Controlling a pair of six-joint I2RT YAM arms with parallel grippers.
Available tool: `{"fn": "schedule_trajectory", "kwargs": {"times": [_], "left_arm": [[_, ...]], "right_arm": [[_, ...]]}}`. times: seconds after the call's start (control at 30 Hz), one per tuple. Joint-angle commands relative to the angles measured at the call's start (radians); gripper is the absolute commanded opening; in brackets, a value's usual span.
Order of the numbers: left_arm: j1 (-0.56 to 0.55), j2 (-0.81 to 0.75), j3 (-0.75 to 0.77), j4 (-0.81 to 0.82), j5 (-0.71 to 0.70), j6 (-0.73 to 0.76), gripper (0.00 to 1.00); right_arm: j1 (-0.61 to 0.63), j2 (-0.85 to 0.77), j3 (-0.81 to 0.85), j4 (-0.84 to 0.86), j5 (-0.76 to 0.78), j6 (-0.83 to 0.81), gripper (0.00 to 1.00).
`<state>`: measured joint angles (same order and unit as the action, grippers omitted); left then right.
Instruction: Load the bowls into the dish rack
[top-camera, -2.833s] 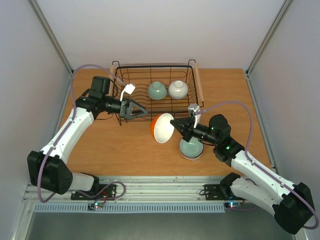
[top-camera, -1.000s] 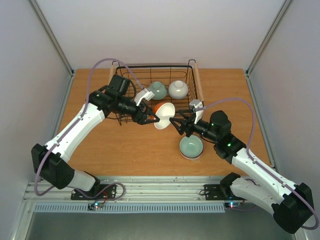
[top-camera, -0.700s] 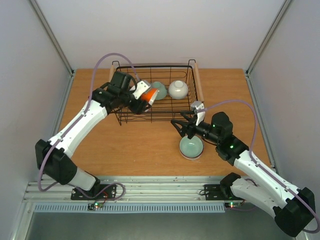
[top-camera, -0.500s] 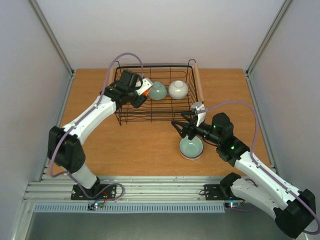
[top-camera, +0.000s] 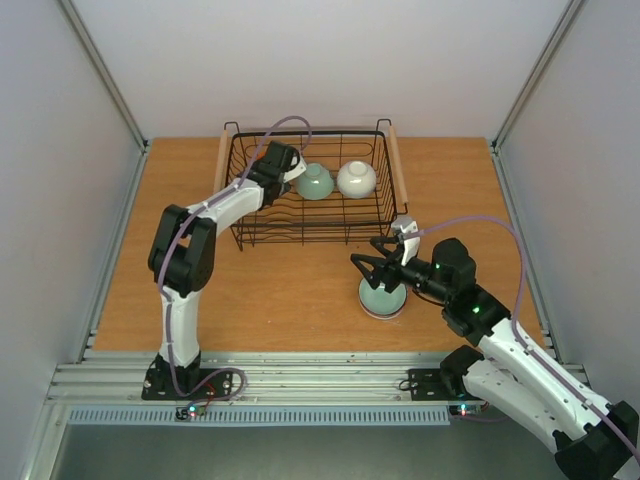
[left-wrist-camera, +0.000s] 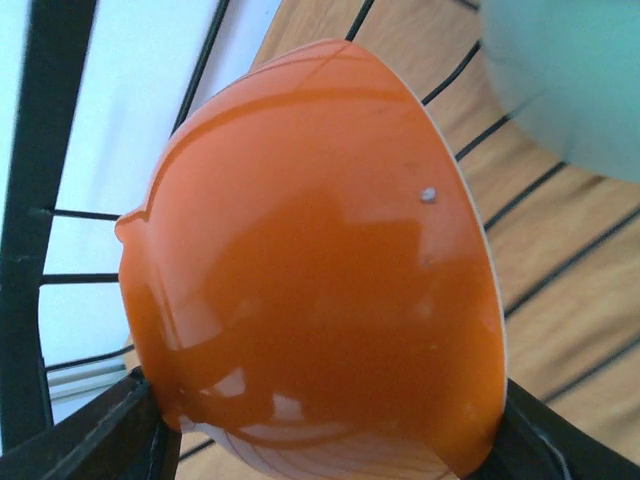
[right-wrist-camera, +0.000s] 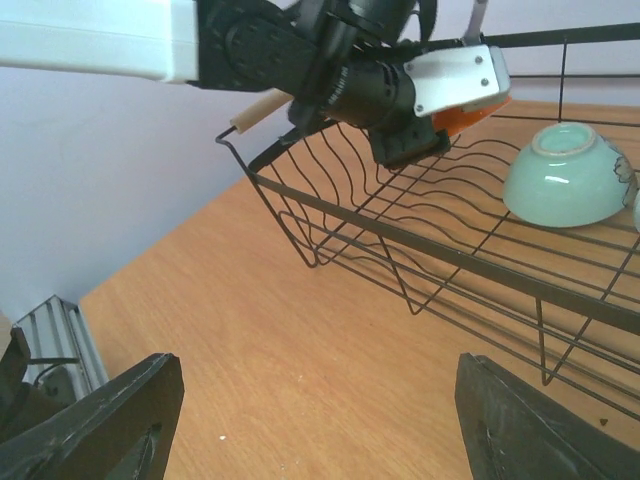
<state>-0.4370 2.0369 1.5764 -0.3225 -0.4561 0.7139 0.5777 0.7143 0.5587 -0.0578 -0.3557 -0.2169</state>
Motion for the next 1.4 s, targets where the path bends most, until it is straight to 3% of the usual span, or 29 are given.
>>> {"fn": "schedule_trajectory", "kwargs": {"times": [0.0, 0.3, 0.53, 0.83, 0.97, 1.03, 1.27, 1.37], "left_arm": [[0.009, 0.072, 0.065, 0.149, -0.110, 0.110, 0.00], [0.019, 0.145, 0.115, 0.101, -0.146, 0.148, 0.01], [0.029, 0.178, 0.125, 0.072, -0.165, 0.167, 0.12], [0.034, 0.240, 0.173, -0.037, -0.189, 0.165, 0.36], [0.034, 0.242, 0.179, -0.081, -0.166, 0.152, 0.71], [0.034, 0.241, 0.185, -0.107, -0.152, 0.142, 0.83], [0.034, 0.235, 0.185, -0.178, -0.107, 0.106, 0.99], [0.034, 0.214, 0.186, -0.213, -0.057, 0.085, 0.99]], "right_arm": [[0.003, -0.036, -0.016, -0.041, 0.015, 0.012, 0.76], [0.005, -0.078, -0.026, -0.072, 0.028, 0.014, 0.77], [0.003, -0.070, -0.028, -0.063, 0.030, 0.014, 0.77], [0.004, -0.057, -0.026, -0.055, 0.024, 0.014, 0.77], [0.003, -0.059, -0.025, -0.057, 0.025, 0.013, 0.77], [0.005, -0.059, -0.025, -0.059, 0.024, 0.013, 0.77], [0.004, -0.060, -0.018, -0.064, 0.022, 0.010, 0.77], [0.004, -0.059, -0.008, -0.082, 0.033, 0.005, 0.77]]}}
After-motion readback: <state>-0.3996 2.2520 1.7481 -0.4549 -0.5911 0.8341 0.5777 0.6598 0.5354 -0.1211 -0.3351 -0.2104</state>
